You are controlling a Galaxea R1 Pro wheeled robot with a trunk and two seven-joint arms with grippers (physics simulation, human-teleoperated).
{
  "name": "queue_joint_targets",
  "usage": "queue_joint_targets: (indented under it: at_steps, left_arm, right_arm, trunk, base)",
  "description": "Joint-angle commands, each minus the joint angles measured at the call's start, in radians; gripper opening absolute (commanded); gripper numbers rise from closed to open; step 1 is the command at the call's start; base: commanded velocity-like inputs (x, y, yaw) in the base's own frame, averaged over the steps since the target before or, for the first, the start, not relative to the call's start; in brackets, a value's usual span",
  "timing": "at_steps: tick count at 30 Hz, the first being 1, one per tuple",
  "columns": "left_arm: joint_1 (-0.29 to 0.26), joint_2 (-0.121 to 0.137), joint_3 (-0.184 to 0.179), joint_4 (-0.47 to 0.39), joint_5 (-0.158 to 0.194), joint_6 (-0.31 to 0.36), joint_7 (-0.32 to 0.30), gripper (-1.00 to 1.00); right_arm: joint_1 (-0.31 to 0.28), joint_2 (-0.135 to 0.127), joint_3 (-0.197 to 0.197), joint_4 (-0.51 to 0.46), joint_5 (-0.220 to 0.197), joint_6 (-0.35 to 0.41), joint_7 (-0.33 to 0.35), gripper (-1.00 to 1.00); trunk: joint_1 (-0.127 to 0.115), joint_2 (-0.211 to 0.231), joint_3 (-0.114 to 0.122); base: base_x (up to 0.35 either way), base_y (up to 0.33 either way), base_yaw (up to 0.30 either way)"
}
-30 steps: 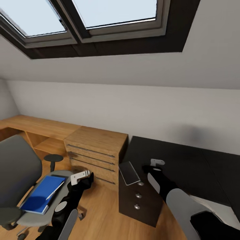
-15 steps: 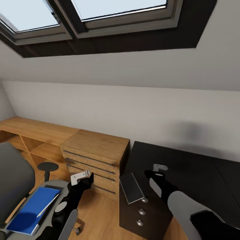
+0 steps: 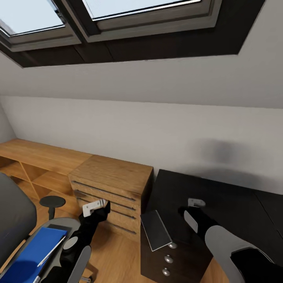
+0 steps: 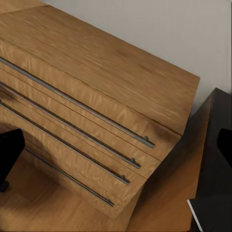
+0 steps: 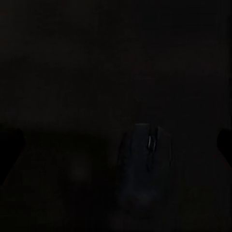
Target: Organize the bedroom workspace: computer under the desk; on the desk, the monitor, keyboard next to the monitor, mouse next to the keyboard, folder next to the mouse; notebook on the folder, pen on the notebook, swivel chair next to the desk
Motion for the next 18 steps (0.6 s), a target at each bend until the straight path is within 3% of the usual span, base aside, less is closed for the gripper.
queue_joint_targets:
  at_steps: [1,9,18]
  left_arm:
    - [-0.001,0.000,-0.001,-0.007,0.009,0.003,0.008,1.00]
    - [-0.001,0.000,0.002,-0.046,0.030,0.003,0.009,1.00]
    - [-0.001,0.000,0.002,-0.053,0.037,0.003,0.009,1.00]
  right_arm:
    - [-0.001,-0.007,0.008,-0.001,-0.016,0.023,-0.007,1.00]
    - [-0.003,-0.055,0.008,0.000,-0.070,0.063,-0.007,1.00]
    - [-0.003,-0.059,0.008,-0.001,-0.076,0.064,-0.007,1.00]
  trunk:
    - [0.000,-0.001,-0.002]
    - [0.004,-0.008,-0.005]
    - [0.039,-0.071,-0.033]
  base:
    - [0.004,0.000,0.000]
    - [0.001,0.000,0.000]
    - [0.000,0.000,0.000]
